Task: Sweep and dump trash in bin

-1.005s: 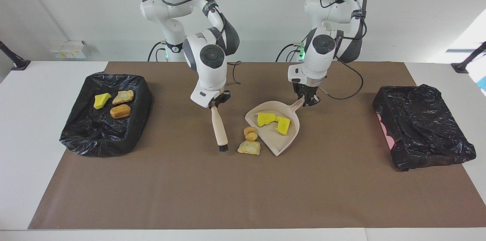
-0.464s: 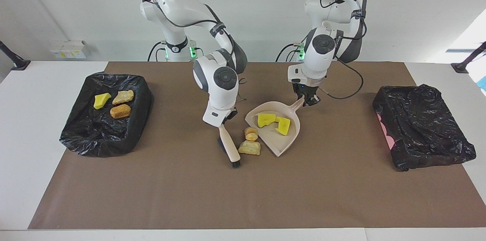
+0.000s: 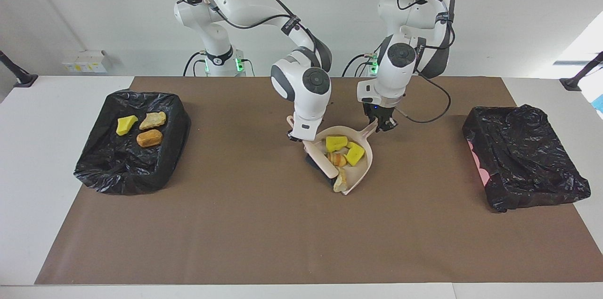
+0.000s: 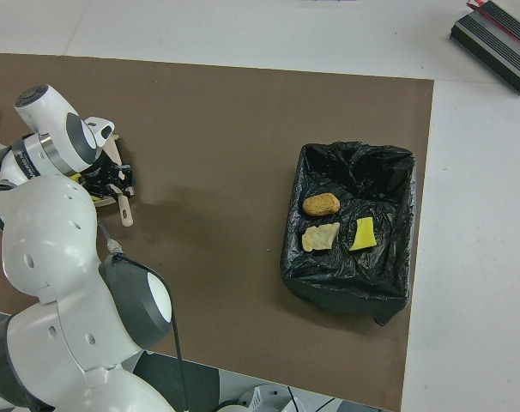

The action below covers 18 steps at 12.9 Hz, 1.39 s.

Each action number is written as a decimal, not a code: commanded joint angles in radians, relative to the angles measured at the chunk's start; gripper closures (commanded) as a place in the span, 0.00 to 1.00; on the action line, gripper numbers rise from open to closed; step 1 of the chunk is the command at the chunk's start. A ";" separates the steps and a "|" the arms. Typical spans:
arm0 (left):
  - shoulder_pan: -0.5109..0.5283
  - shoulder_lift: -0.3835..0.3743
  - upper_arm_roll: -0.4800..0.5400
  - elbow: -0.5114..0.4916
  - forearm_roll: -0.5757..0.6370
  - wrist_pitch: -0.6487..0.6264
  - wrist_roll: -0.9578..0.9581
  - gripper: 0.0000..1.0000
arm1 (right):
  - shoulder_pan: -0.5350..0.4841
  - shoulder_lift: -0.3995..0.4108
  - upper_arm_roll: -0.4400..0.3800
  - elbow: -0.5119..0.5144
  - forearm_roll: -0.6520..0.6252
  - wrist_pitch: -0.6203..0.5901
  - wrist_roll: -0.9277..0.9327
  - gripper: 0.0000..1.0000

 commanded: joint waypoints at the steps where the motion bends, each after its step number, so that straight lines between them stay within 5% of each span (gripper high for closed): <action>1: -0.005 -0.006 0.004 -0.017 0.007 0.025 -0.021 1.00 | -0.037 -0.025 0.012 -0.002 0.082 -0.055 -0.072 1.00; 11: 0.000 -0.014 0.005 0.019 0.007 0.010 -0.121 1.00 | -0.196 -0.179 0.003 -0.018 0.026 -0.264 -0.059 1.00; 18: 0.156 -0.094 0.011 0.162 0.007 -0.170 -0.136 1.00 | -0.105 -0.311 0.012 -0.233 0.013 -0.160 0.337 1.00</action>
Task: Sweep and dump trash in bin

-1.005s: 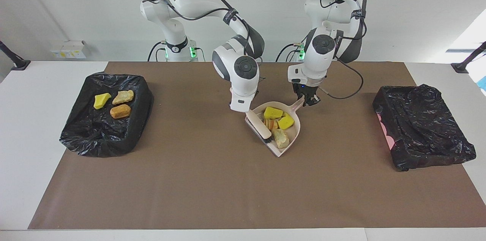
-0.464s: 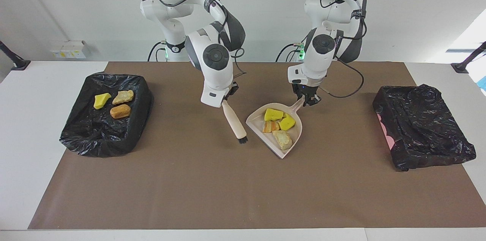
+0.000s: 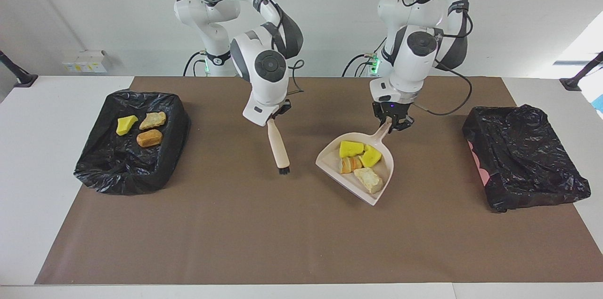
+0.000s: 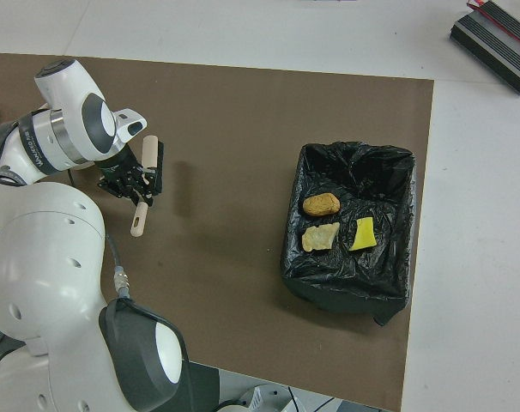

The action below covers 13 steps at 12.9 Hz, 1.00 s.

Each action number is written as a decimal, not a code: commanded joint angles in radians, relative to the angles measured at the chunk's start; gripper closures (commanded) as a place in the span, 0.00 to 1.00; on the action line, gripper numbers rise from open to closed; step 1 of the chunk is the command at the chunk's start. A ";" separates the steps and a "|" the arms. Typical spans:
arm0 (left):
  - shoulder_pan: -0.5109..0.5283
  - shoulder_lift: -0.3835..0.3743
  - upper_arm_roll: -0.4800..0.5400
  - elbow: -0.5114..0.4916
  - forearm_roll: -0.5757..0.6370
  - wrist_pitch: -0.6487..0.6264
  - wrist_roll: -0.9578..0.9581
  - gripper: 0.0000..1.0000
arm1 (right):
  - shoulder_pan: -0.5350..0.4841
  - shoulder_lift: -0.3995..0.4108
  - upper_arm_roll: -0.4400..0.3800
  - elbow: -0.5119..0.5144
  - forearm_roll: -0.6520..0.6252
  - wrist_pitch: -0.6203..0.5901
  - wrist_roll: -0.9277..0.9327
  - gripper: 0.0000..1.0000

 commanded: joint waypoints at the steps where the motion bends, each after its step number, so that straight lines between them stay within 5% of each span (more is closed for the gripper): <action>1: 0.079 -0.054 -0.002 0.062 0.008 -0.121 -0.011 1.00 | 0.057 -0.087 0.009 -0.101 0.021 0.044 0.136 1.00; 7: 0.292 -0.069 0.001 0.209 0.009 -0.323 0.059 1.00 | 0.269 -0.081 0.009 -0.148 0.145 0.163 0.421 1.00; 13: 0.613 -0.071 0.001 0.210 0.023 -0.271 0.625 1.00 | 0.356 -0.058 0.009 -0.189 0.192 0.252 0.526 1.00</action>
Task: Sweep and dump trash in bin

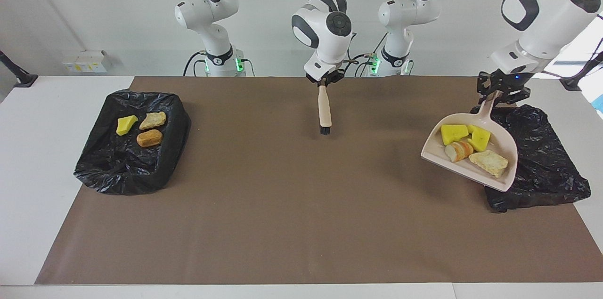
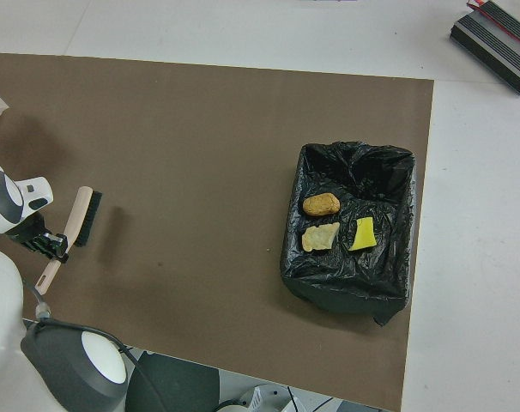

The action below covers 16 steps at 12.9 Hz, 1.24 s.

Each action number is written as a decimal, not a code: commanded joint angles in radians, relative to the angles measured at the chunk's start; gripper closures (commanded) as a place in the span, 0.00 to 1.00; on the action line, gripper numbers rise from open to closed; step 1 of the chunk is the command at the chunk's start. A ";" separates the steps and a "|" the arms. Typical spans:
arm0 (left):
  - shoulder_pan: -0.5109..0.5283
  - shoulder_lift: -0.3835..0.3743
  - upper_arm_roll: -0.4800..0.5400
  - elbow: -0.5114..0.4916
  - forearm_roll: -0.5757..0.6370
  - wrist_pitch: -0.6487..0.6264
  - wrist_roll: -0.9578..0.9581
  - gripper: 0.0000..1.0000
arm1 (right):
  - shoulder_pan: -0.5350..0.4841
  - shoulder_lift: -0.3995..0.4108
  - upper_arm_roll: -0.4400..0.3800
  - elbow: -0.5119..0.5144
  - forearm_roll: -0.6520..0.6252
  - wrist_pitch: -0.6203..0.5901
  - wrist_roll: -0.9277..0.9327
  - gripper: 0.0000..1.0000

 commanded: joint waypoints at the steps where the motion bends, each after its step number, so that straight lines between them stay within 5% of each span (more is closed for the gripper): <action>1: 0.120 0.008 -0.003 0.016 0.022 0.083 0.246 1.00 | 0.004 -0.005 -0.001 -0.056 0.023 0.066 0.007 1.00; 7: 0.268 0.181 0.000 0.267 0.247 0.158 0.624 1.00 | 0.027 -0.007 -0.001 -0.093 0.026 0.112 -0.038 1.00; 8: 0.267 0.198 -0.001 0.292 0.310 0.158 0.643 1.00 | 0.022 -0.005 -0.001 -0.094 0.026 0.117 -0.041 0.80; 14: 0.198 0.203 -0.006 0.294 0.631 0.171 0.655 1.00 | 0.018 -0.004 -0.001 -0.096 0.026 0.123 -0.051 0.79; 15: 0.196 0.203 -0.006 0.294 0.653 0.177 0.655 1.00 | 0.018 -0.005 -0.001 -0.102 0.026 0.130 -0.051 0.76; 16: 0.190 0.203 -0.006 0.294 0.659 0.179 0.655 1.00 | 0.018 -0.005 -0.001 -0.102 0.026 0.129 -0.050 0.49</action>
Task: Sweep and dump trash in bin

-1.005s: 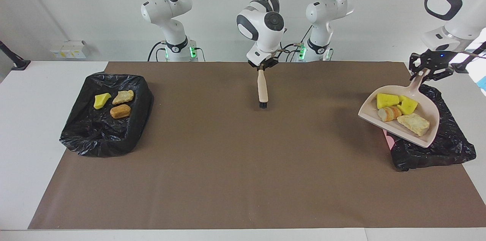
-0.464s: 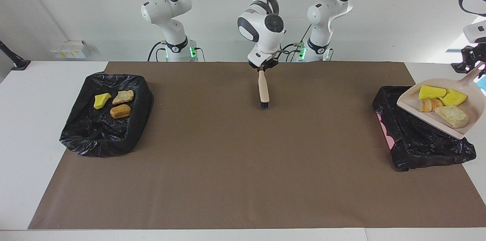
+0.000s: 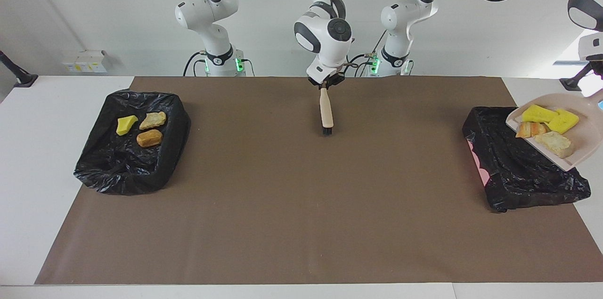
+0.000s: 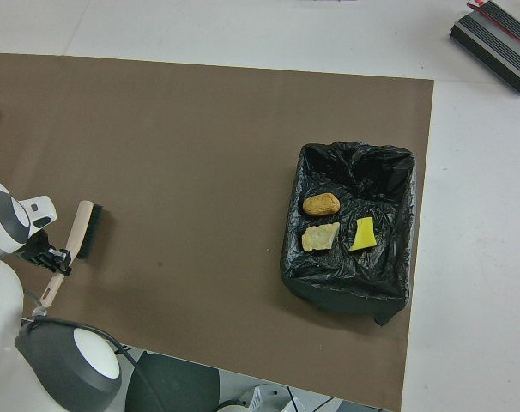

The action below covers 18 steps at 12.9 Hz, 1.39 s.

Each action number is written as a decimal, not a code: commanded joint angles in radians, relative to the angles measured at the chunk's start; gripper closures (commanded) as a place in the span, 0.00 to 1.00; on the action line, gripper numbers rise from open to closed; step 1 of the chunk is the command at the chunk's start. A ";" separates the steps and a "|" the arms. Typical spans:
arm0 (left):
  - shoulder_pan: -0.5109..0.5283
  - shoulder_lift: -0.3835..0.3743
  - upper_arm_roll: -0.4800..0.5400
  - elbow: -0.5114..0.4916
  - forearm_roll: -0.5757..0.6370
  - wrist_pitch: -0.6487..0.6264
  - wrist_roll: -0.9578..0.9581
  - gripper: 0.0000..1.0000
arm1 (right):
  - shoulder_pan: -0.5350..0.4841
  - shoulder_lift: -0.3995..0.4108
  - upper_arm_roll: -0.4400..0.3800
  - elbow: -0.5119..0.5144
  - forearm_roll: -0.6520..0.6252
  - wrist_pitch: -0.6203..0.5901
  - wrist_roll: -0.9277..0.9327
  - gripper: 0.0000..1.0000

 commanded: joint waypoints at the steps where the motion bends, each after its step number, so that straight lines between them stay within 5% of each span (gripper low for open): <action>1: -0.023 0.009 0.013 0.026 0.059 0.012 0.016 1.00 | -0.007 -0.015 0.000 -0.023 0.026 0.032 -0.039 0.00; 7: -0.064 0.017 0.010 0.027 0.189 0.057 0.014 1.00 | -0.043 -0.002 -0.010 0.087 -0.008 -0.054 -0.040 0.00; 12: -0.128 0.051 0.003 0.053 0.356 0.060 0.008 1.00 | -0.209 -0.009 -0.009 0.227 -0.057 -0.247 -0.198 0.00; 18: -0.198 0.062 0.002 0.099 0.351 0.023 -0.018 1.00 | -0.436 -0.012 -0.012 0.360 -0.205 -0.368 -0.443 0.00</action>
